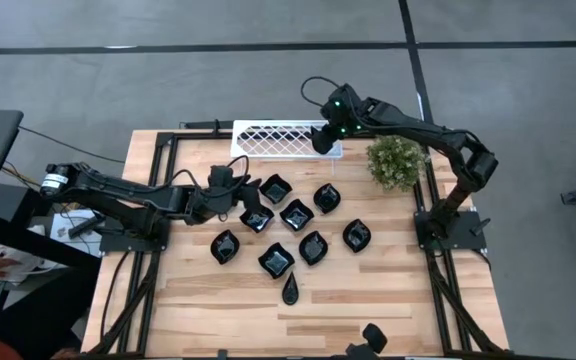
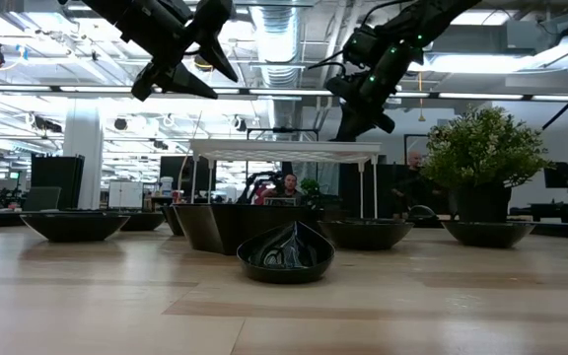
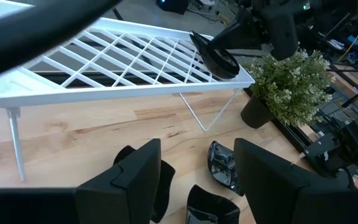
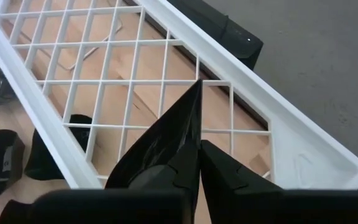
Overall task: Pick & Place Mini shaped plates
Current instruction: Stack the drop-shaped plate on top of the other drop-shaped plates on the shelf
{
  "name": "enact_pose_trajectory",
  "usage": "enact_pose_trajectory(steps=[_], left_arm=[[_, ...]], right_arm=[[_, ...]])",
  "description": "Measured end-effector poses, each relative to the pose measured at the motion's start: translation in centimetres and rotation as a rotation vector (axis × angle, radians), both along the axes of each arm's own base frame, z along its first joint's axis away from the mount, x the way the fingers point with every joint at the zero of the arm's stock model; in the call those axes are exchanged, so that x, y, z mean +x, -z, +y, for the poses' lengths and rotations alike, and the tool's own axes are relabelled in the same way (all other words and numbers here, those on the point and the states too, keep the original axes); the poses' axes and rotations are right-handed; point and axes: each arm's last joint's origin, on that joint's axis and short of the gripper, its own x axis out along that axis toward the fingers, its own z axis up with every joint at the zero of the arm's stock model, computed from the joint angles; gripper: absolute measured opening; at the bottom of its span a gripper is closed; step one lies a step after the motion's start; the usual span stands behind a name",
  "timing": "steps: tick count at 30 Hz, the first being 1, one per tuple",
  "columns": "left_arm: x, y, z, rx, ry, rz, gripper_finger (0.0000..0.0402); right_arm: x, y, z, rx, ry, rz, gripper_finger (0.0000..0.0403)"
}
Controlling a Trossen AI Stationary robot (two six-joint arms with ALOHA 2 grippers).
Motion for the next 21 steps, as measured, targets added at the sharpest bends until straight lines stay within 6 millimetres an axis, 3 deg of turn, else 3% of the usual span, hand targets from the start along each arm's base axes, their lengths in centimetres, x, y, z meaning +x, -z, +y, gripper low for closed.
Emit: enact_pose_trajectory(steps=[12,21], left_arm=[[0.0,0.0,0.0,0.010,-0.005,0.002,0.0205],[0.0,0.0,0.0,0.010,-0.005,0.003,0.0205]], right_arm=[[0.1,-0.1,0.1,-0.012,-0.009,-0.001,0.0072],[0.2,-2.3,-0.1,-0.062,-0.034,-0.004,0.0077]])
